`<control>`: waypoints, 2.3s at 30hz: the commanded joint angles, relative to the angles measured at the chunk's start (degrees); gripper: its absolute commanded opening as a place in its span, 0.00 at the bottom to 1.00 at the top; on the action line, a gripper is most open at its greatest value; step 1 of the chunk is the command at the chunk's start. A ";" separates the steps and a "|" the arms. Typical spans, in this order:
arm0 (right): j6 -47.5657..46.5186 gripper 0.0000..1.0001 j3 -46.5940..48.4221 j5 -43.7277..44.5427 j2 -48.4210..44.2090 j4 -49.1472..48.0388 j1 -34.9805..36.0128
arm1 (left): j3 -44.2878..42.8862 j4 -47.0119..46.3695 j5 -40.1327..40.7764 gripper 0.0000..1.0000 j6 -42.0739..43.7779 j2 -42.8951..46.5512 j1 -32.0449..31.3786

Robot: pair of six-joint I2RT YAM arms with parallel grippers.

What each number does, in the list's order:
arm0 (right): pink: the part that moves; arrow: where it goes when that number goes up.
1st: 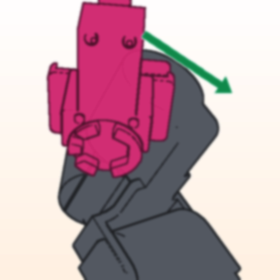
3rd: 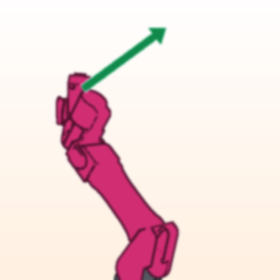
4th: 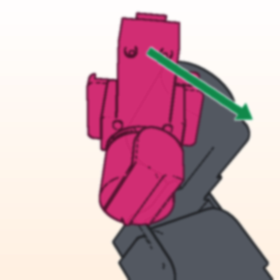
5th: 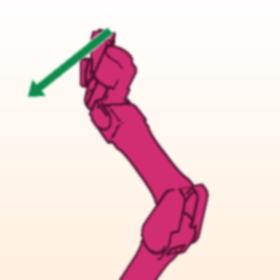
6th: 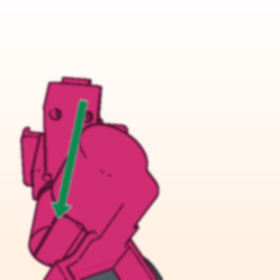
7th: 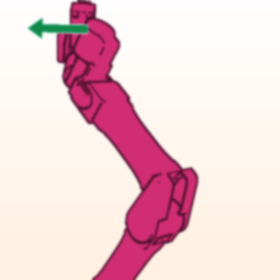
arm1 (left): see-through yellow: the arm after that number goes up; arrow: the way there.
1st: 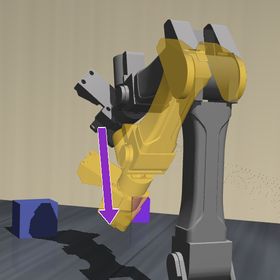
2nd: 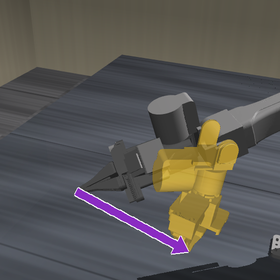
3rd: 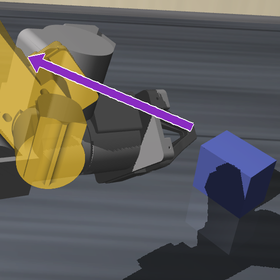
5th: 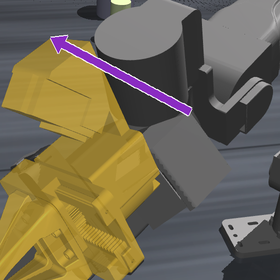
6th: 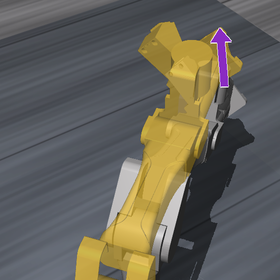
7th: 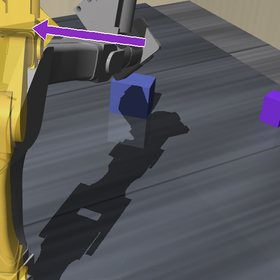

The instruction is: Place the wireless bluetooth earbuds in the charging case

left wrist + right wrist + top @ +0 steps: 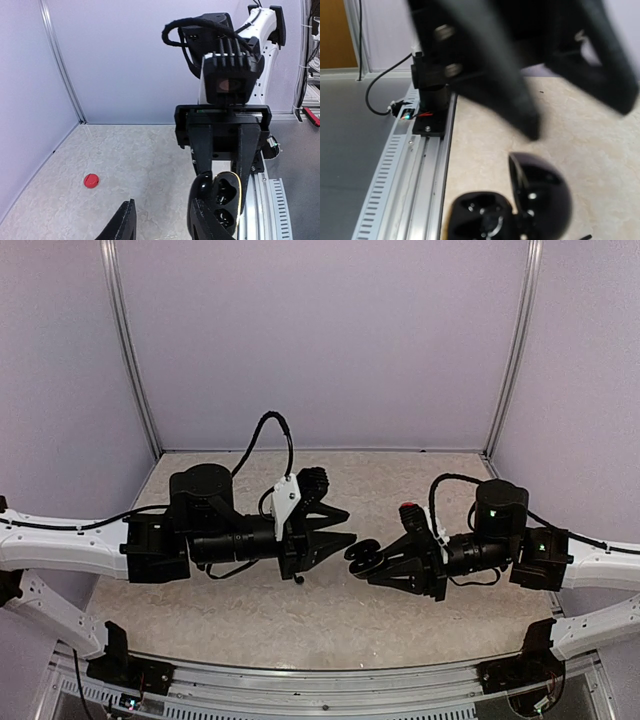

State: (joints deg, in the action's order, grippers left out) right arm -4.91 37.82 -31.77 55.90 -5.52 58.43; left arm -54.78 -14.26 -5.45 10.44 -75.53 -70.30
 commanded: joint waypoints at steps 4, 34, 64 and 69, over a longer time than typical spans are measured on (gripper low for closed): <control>-0.23 0.06 -0.62 -1.37 -1.34 -0.08 0.45 | 1.07 -2.16 4.18 0.38 -0.34 1.21 1.04; -0.28 0.05 -1.76 -1.71 -3.07 -1.81 0.39 | -0.66 -2.64 -3.10 0.29 -1.42 -3.01 2.41; 17.36 0.04 -8.77 13.40 -10.57 -0.98 -17.69 | -14.10 5.28 1.84 0.44 -32.97 -28.45 18.89; 17.40 0.04 -9.32 12.71 -11.92 -0.33 -18.86 | -24.66 11.06 2.60 0.45 -32.95 -41.01 16.35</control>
State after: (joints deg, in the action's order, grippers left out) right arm 11.64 29.17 -18.65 45.23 -6.46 40.56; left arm -73.01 -7.84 -2.50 -21.54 -110.45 -52.01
